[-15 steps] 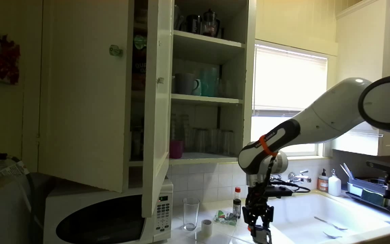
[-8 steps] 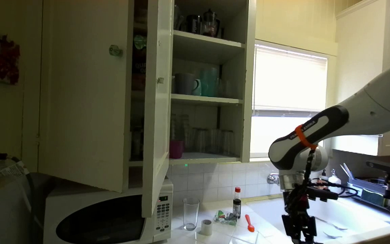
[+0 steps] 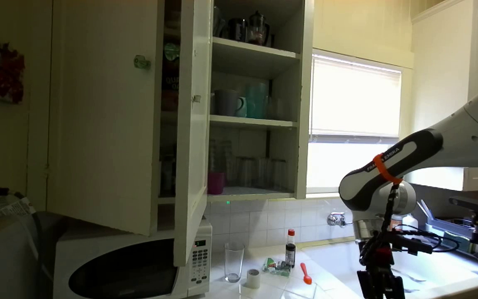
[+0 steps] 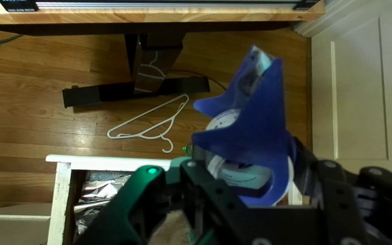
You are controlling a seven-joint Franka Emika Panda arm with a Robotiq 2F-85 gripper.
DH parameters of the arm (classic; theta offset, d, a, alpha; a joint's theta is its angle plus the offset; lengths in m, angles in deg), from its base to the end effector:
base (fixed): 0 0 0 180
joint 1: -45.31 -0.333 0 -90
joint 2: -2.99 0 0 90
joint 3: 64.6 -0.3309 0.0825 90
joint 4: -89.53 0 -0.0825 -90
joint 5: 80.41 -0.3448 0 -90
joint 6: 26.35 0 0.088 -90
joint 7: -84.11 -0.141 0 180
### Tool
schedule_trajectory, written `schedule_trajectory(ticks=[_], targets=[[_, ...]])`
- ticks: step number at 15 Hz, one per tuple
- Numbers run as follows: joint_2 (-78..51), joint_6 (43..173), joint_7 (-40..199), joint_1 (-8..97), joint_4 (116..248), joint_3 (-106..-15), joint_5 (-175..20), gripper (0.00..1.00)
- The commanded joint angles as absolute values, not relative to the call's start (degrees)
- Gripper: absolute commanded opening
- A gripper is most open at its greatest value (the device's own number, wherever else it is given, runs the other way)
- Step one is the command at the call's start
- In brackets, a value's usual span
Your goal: Put the blue and white object in the open drawer, then close the drawer
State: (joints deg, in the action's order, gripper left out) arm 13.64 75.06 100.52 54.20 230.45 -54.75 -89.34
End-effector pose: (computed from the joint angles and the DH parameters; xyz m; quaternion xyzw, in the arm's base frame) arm 0.3341 -0.0930 0.3483 -0.9632 0.0483 0.2130 0.1565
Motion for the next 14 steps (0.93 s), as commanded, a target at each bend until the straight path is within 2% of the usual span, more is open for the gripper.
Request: schedule_trajectory(ticks=[1, 7, 11, 14], targets=[[13.8, 78.6, 99.7, 53.9, 232.2, -54.6, -90.2, 0.34], [6.0, 96.9, 103.4, 54.5, 241.1, -52.7, -97.2, 0.34], [-1.2, 100.7, 105.7, 54.1, 242.0, -54.1, -92.7, 0.34], [-3.8, 98.3, 105.4, 53.0, 240.5, -56.2, -84.7, 0.34]])
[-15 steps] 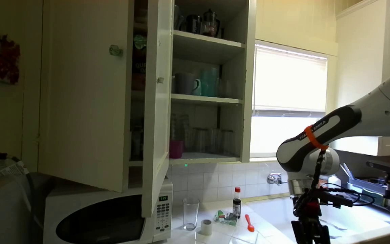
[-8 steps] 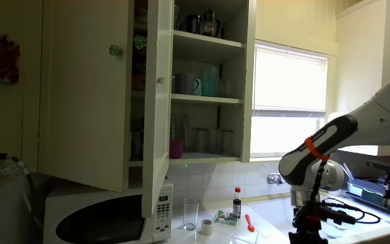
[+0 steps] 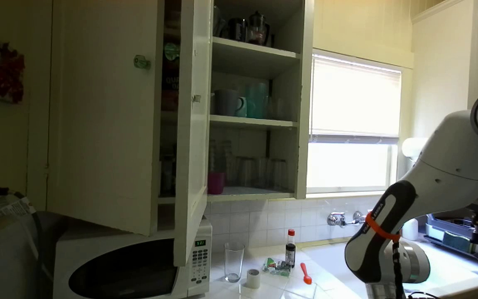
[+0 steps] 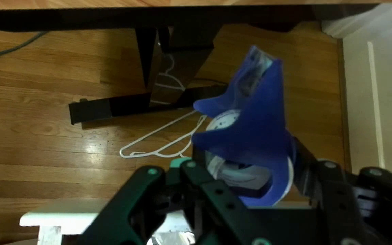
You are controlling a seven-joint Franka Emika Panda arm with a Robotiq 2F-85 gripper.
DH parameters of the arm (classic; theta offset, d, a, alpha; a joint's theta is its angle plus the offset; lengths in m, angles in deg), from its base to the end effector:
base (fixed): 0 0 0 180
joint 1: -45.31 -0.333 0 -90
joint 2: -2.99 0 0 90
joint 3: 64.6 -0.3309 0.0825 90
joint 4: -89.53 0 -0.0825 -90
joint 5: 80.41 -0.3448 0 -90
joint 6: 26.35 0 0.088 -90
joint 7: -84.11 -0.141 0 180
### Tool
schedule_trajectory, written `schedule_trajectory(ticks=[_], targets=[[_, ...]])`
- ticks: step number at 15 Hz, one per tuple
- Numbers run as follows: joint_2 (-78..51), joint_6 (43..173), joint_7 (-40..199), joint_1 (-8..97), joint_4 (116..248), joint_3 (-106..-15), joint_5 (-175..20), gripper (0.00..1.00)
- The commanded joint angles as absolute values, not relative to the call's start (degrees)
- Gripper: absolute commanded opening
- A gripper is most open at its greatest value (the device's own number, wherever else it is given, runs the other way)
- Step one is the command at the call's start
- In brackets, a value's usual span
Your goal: Put the blue and white object in the open drawer, then close the drawer
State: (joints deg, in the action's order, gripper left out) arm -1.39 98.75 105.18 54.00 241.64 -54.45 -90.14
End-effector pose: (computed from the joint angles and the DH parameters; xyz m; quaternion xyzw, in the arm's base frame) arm 0.3091 -0.0955 0.2078 -0.9609 0.0486 0.2363 0.1359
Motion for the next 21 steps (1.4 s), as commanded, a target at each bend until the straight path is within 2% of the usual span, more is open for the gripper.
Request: schedule_trajectory(ticks=[1, 3, 4, 6, 7, 9, 13, 17, 21], targets=[[-4.4, 98.6, 104.5, 52.3, 240.4, -57.1, -82.4, 0.34], [-6.6, 95.8, 106.8, 51.6, 238.2, -59.0, -80.7, 0.34], [-4.5, 98.2, 105.4, 52.9, 240.4, -58.3, -82.9, 0.59], [-5.6, 97.5, 105.5, 52.0, 239.4, -59.6, -82.0, 0.59], [-6.0, 97.4, 105.6, 51.8, 239.1, -59.8, -81.9, 0.34], [-3.5, 109.3, 104.2, 51.0, 243.8, -60.2, -81.1, 0.34], [-5.2, 122.4, 107.2, 49.8, 246.3, -61.8, -76.3, 0.34], [-6.9, 126.1, 108.1, 48.4, 246.5, -61.7, -65.4, 0.34], [-5.2, 123.8, 106.1, 46.7, 246.1, -60.1, -50.4, 0.34]])
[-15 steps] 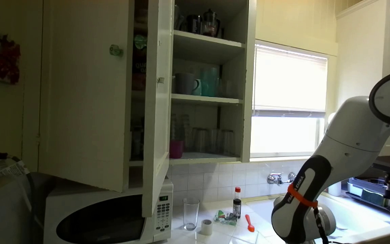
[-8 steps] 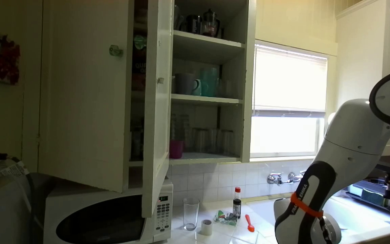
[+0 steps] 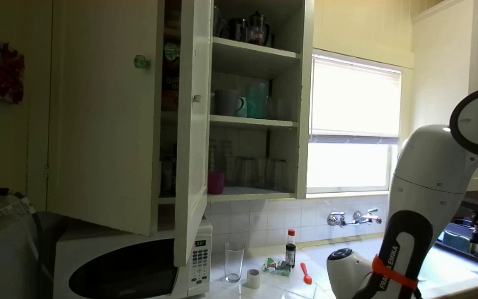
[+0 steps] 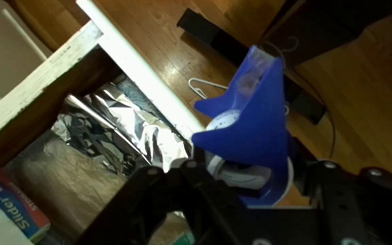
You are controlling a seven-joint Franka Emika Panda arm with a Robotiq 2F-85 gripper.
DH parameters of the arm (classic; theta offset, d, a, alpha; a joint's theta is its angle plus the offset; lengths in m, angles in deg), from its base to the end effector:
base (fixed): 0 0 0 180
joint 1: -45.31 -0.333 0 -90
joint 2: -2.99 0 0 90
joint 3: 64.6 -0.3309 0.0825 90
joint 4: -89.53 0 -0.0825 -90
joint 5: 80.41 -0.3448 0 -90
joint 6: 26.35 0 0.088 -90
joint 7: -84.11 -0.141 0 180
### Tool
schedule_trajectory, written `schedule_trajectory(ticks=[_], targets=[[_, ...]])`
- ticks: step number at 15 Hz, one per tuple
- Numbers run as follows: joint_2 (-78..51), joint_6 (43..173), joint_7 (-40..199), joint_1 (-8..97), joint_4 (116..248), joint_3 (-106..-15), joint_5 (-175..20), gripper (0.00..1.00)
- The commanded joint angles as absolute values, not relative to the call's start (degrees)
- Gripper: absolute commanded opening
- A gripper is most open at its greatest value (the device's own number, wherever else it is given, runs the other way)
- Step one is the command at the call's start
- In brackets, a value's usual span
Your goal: Put the blue and white object in the open drawer, then close the drawer
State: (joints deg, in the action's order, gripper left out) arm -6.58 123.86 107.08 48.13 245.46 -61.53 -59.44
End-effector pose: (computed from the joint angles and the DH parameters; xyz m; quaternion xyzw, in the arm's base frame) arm 0.3482 -0.0348 0.1732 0.9384 0.3111 -0.1455 0.0380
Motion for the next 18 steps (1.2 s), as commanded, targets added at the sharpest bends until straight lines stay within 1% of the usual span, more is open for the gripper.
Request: schedule_trajectory(ticks=[1, 7, 12, 14, 18], targets=[[-5.6, 123.1, 105.7, 46.3, 245.1, -59.8, -46.7, 0.34], [-11.4, 124.6, 103.9, 45.6, 238.5, -59.7, -24.9, 0.34], [-18.3, 130.3, 101.7, 45.6, 233.6, -57.6, -3.6, 0.34], [-20.4, 132.2, 101.5, 46.2, 233.7, -57.3, 0.3, 0.34], [-23.3, 131.2, 98.9, 45.9, 236.0, -57.1, 1.2, 0.34]])
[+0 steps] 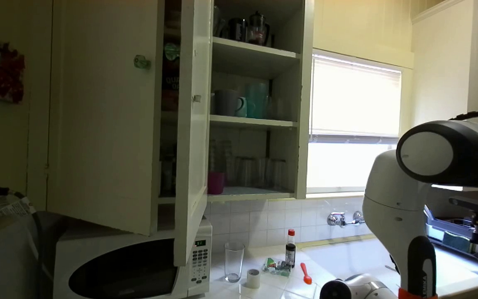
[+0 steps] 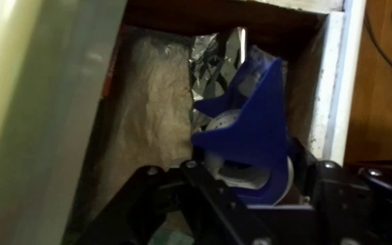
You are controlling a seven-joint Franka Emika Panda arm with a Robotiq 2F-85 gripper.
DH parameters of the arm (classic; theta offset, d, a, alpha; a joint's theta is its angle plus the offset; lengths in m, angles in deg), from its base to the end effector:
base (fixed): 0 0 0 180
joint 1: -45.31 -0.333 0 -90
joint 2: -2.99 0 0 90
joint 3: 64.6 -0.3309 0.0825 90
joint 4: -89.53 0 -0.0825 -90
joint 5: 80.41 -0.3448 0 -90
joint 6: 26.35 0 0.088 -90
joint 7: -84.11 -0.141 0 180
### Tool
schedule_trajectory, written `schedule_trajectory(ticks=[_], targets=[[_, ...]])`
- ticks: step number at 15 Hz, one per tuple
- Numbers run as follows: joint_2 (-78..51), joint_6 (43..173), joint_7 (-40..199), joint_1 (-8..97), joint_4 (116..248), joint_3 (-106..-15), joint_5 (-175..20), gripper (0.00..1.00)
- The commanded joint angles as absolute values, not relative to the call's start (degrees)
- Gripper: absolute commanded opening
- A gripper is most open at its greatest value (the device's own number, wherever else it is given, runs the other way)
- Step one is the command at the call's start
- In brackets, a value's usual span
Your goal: Put the blue and white object in the open drawer, then close the drawer
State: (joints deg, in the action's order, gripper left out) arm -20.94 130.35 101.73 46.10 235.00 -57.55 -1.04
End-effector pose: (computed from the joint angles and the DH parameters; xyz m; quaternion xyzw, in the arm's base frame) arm 0.3882 -0.0353 0.1177 0.7019 0.6745 -0.1412 0.1798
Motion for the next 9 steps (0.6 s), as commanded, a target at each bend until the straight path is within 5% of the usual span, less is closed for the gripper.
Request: schedule_trajectory(ticks=[1, 9], targets=[[-24.2, 131.2, 98.8, 46.0, 236.2, -57.2, 1.0, 0.34], [-30.0, 129.2, 105.6, 49.4, 229.8, -61.2, -7.2, 0.34]])
